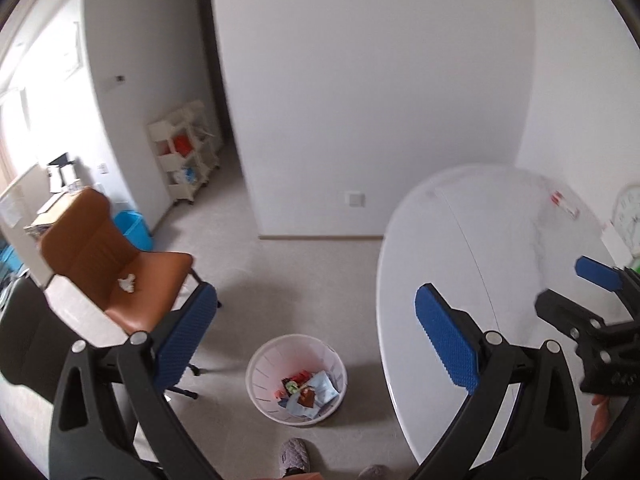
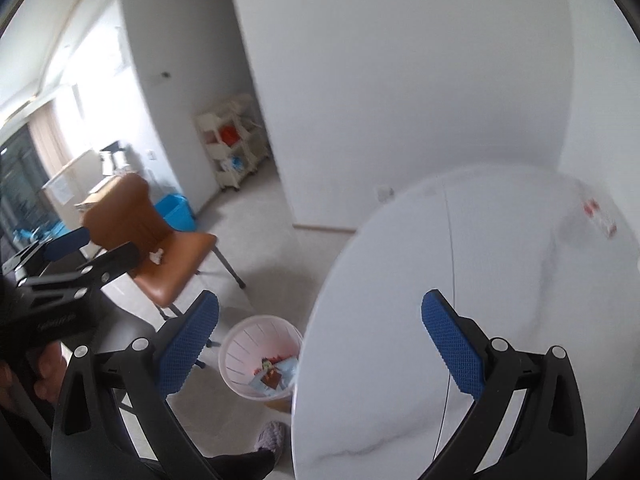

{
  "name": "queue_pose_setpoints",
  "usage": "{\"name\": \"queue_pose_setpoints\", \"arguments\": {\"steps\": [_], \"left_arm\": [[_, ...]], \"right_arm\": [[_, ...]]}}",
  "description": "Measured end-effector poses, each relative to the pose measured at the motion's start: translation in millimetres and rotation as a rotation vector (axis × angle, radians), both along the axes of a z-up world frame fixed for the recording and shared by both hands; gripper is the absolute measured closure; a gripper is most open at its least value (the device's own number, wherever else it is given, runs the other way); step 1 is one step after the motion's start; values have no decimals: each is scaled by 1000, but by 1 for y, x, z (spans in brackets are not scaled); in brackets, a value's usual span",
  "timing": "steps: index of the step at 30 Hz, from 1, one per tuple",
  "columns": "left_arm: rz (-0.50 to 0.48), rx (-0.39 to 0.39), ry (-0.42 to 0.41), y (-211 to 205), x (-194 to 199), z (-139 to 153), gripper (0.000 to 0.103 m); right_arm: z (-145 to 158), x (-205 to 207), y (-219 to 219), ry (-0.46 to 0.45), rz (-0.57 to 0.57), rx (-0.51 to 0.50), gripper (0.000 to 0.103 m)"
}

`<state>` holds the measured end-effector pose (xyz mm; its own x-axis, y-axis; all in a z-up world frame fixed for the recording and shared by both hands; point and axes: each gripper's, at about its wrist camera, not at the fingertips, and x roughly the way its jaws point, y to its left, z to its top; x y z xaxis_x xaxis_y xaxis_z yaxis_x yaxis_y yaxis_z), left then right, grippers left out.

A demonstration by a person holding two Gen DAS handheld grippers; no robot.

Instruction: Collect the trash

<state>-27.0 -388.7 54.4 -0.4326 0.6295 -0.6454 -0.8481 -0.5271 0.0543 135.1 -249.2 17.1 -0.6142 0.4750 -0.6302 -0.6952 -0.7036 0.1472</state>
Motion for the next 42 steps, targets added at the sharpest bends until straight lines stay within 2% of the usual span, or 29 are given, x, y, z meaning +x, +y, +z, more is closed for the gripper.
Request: {"name": "queue_pose_setpoints", "arguments": {"steps": [5,7,10,13,24,42], "left_arm": [[161,49,77,-28,-7,43,8],[204,62,76,-37,-11,56,8],[248,73,65,-48,-15,66,8],[273,67,66,-55,-15,69,8],[279,53,24,-66,-10,64,8],[271,57,-2,-65,-12,61,8]], "right_arm": [[42,-8,-23,64,98,126,2],[58,-11,-29,94,125,158,2],[77,-15,-37,136,155,183,2],[84,-22,-45,140,172,198,2],[57,-37,-58,86,201,124,2],[53,-27,-63,67,194,101,2]]}}
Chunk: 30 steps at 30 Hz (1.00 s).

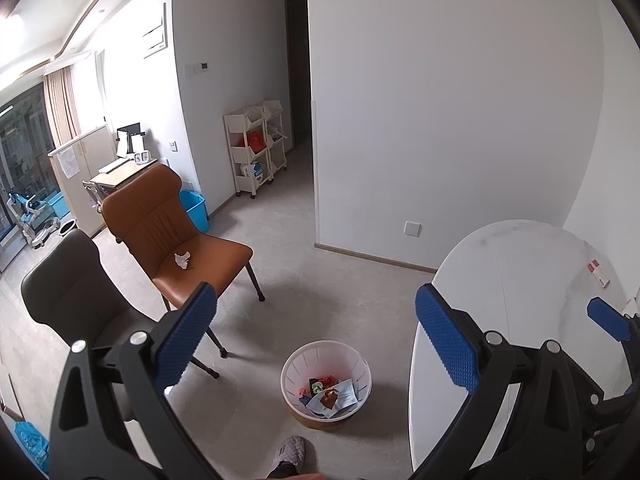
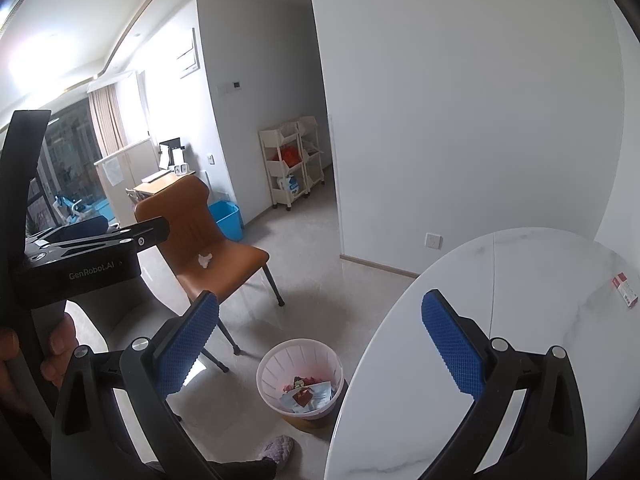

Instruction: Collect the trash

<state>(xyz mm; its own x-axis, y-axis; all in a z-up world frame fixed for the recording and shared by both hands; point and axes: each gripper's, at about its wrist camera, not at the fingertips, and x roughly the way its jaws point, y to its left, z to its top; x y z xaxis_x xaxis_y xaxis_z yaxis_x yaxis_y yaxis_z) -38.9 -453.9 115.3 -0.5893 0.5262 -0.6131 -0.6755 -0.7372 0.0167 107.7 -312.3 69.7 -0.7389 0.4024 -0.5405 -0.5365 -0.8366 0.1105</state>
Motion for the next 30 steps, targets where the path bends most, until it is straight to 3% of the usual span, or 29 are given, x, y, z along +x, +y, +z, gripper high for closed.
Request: {"name": "queue_pose_setpoints", "arguments": {"steps": [30], "left_arm": [[-4,-1,-5,-1,-4,5,8]], "right_arm": [[-5,-3,-1,0,-4,-7,2]]}}
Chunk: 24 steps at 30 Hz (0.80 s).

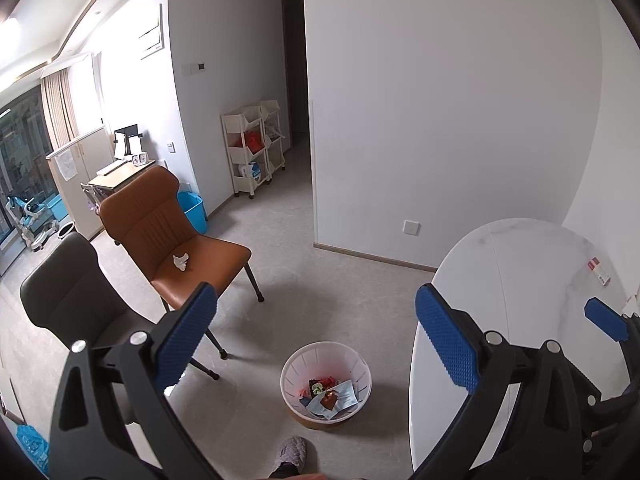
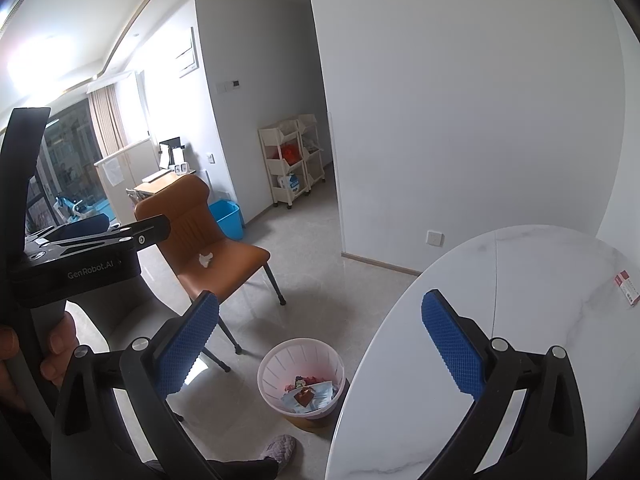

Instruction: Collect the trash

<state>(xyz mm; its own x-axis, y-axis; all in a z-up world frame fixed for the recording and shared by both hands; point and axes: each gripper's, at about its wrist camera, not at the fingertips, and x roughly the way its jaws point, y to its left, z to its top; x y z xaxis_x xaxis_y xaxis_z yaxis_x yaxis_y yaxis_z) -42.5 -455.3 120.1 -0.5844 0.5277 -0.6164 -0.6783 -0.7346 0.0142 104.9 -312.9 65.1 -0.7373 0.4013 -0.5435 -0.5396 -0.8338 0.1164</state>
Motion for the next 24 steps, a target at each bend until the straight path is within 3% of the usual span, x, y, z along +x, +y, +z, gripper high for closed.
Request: {"name": "queue_pose_setpoints", "arguments": {"steps": [24], "left_arm": [[-14,-9,4,5,-7,-1,8]], "right_arm": [[-6,-1,-3,-6,2,-7,2]]}}
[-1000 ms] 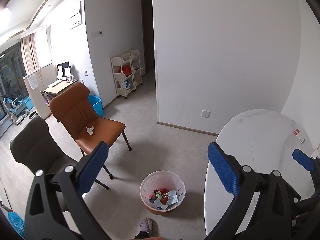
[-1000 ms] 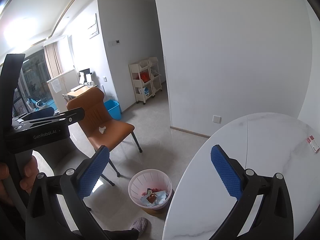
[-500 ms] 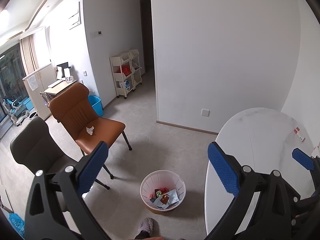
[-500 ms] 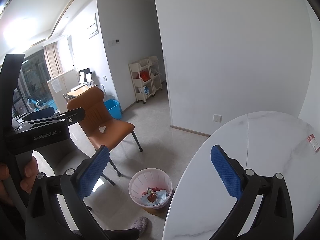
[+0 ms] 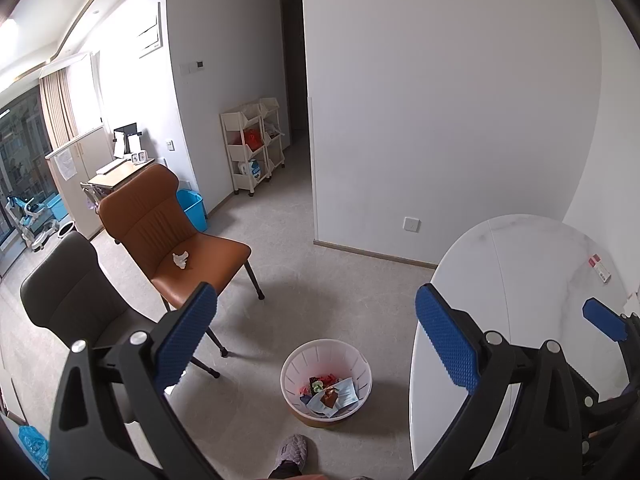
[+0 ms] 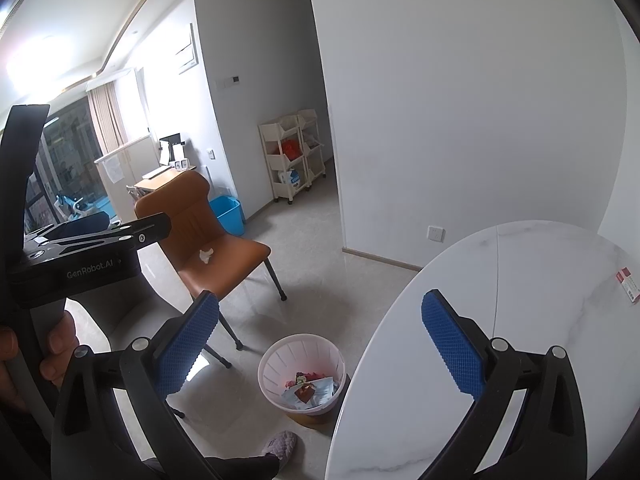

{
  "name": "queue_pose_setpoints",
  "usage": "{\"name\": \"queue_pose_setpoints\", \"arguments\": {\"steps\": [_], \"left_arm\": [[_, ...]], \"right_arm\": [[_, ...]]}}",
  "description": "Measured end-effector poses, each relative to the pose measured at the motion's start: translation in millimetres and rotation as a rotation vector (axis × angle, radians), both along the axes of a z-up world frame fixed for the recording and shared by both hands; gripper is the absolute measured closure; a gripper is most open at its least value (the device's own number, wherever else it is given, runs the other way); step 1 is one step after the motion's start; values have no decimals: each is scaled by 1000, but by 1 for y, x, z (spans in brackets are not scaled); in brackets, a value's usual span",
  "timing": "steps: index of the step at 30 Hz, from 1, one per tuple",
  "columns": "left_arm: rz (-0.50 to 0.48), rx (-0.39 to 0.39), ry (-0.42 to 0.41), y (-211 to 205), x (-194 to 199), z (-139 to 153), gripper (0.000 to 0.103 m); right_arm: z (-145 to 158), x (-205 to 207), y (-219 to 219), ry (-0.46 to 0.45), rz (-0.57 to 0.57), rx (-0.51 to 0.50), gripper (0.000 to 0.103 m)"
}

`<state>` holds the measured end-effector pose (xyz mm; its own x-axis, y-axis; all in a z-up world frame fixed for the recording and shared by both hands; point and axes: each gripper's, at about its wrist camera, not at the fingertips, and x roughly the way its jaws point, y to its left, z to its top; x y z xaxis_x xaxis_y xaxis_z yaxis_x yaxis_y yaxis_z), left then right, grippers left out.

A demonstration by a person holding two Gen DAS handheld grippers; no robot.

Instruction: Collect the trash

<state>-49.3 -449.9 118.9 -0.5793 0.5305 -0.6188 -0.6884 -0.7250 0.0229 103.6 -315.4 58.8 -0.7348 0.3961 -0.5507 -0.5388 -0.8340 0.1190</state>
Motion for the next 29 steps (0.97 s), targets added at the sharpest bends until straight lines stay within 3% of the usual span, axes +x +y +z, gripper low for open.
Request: {"name": "queue_pose_setpoints", "arguments": {"steps": [29], "left_arm": [[-5,13,14,1,1,-9,8]], "right_arm": [[-12,6,-11,-8,4,-4,2]]}}
